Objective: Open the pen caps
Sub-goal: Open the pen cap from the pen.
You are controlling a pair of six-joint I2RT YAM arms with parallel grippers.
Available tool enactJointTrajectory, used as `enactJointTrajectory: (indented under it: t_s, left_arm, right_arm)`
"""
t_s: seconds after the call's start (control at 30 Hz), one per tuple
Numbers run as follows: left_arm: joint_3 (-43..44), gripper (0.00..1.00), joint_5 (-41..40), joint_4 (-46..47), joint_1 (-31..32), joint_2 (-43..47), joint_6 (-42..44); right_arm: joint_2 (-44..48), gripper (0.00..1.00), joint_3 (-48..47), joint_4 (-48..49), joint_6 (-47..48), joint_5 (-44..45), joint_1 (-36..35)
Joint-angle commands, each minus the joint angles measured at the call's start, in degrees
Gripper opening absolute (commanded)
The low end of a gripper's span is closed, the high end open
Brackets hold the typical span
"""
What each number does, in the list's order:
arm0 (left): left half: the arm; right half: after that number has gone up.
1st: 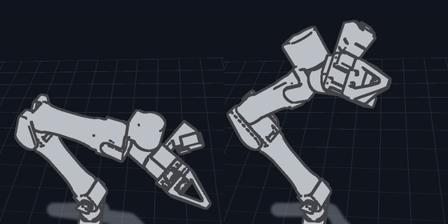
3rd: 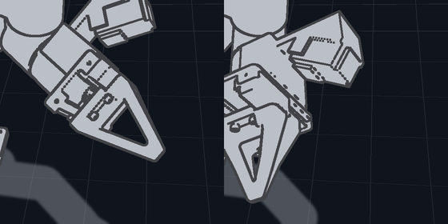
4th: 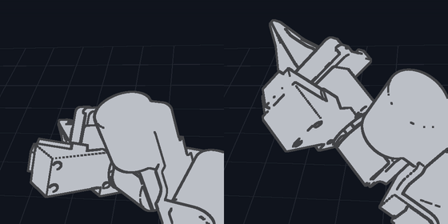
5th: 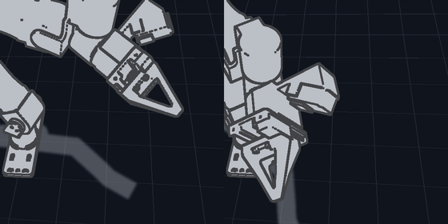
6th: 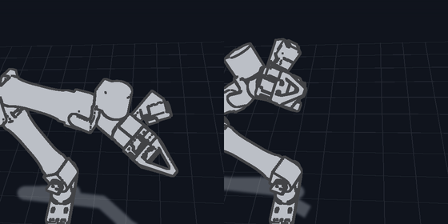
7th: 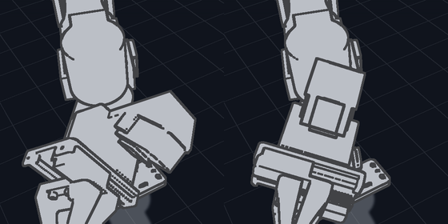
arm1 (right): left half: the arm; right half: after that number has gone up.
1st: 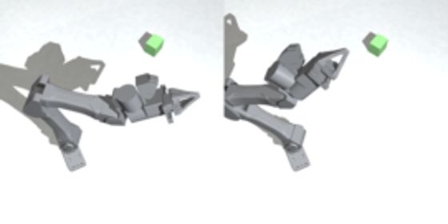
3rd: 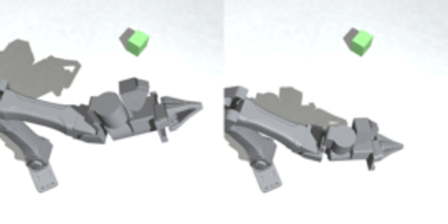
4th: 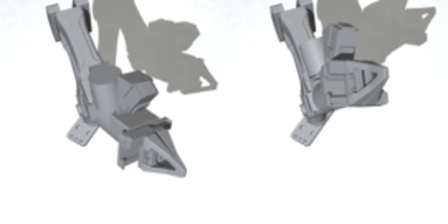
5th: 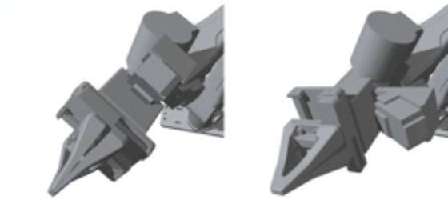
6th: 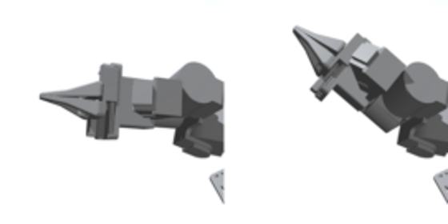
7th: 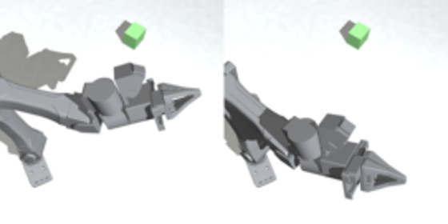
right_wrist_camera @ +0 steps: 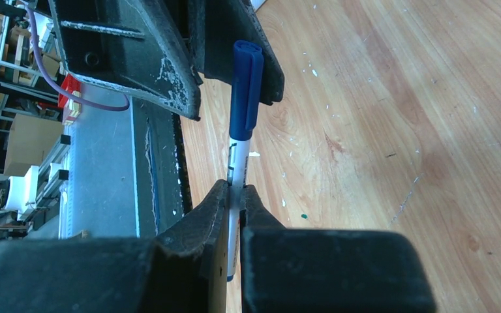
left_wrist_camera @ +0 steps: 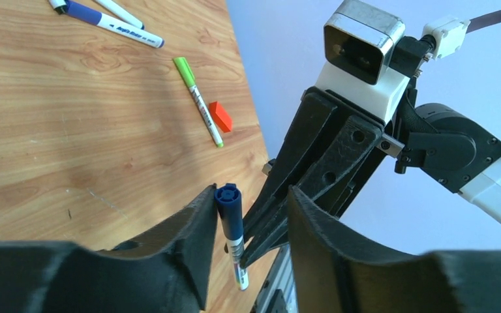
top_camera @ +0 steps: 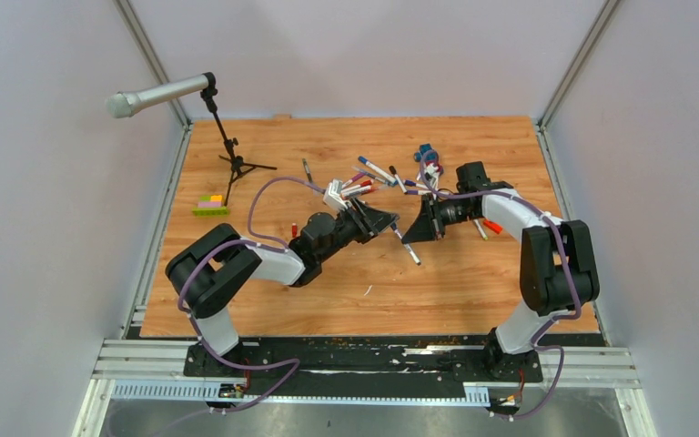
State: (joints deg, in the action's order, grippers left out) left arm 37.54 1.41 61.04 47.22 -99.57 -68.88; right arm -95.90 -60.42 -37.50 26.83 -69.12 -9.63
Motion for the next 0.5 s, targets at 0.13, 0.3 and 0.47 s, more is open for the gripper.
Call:
enactJointTrajectory:
  t_s: [0.13,0.3,0.47]
  left_arm:
    - [3.2,0.10,0.1,-1.3,0.4,-0.5,2.4]
    - [2.3,0.00,0.1,-0.5,0.4,0.0,3.2]
    - [1.8,0.00,-0.9,-0.4,0.4,0.7,3.9]
  right_arm:
    - [-0.3,0.00,-1.2,0.7,0.3,-2.5,-0.8]
    - [-0.1,0.01,-1.2,1.4,-0.6,-2.3,-0.8]
    - [-0.1,0.33,-0.6,2.6,-2.0,-2.0,-1.1]
